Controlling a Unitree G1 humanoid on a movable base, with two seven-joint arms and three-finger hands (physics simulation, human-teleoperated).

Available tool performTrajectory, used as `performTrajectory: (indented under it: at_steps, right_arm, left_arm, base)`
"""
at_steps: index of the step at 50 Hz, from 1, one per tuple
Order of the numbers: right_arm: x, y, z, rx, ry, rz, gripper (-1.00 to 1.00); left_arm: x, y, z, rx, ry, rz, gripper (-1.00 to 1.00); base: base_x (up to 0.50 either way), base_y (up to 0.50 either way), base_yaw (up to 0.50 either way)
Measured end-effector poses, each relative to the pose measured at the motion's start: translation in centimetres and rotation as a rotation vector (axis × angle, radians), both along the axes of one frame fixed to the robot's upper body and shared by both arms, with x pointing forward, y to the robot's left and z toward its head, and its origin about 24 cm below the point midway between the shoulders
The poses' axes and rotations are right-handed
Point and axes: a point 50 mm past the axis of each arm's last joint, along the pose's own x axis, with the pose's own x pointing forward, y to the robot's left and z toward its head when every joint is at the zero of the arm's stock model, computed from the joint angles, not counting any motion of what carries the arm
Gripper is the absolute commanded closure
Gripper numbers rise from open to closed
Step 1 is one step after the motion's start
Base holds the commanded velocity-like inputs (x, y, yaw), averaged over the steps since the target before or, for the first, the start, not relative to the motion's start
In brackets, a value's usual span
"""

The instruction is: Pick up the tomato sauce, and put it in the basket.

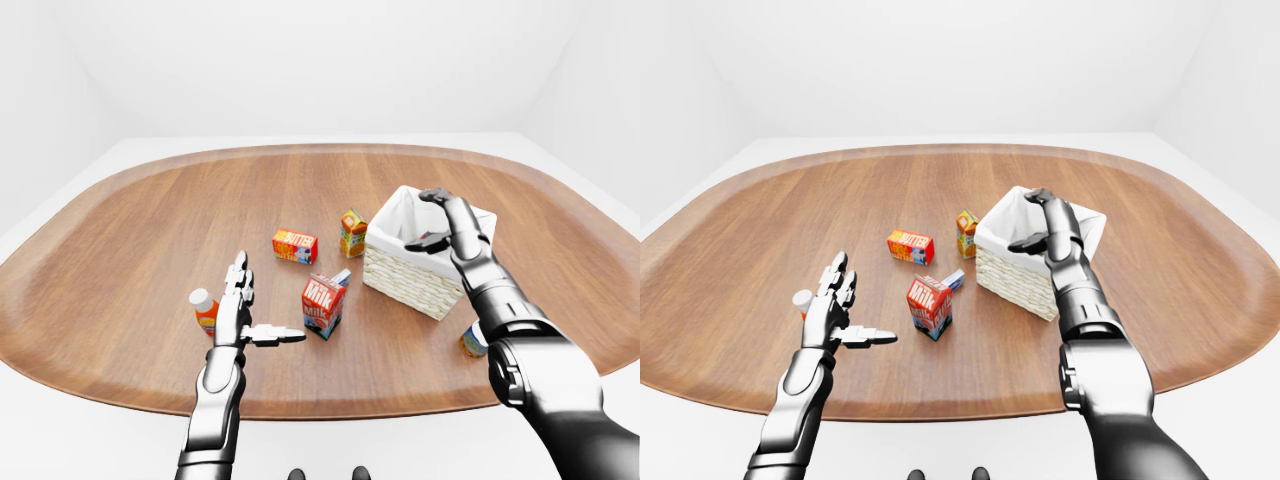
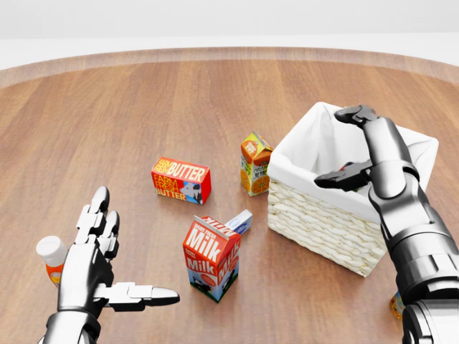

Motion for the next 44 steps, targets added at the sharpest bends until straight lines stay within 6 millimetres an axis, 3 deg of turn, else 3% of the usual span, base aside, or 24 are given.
performTrajectory:
  at_steps: [23, 44]
  right_arm:
    - [0.1, -0.1, 1.1, 0.093, -0.044, 0.026, -1.00]
    - [-0.6, 1.4, 4.6, 0.093, -0.205, 0.145, -1.00]
  left_arm:
    - [0.0, 0.0, -0.1, -0.004, 0.001, -0.002, -1.00]
    - [0.0, 0.0, -0.1, -0.005, 0.002, -0.001, -1.00]
  base:
    - [0.00, 0.00, 0.00]
    - [0.00, 0.00, 0.00]
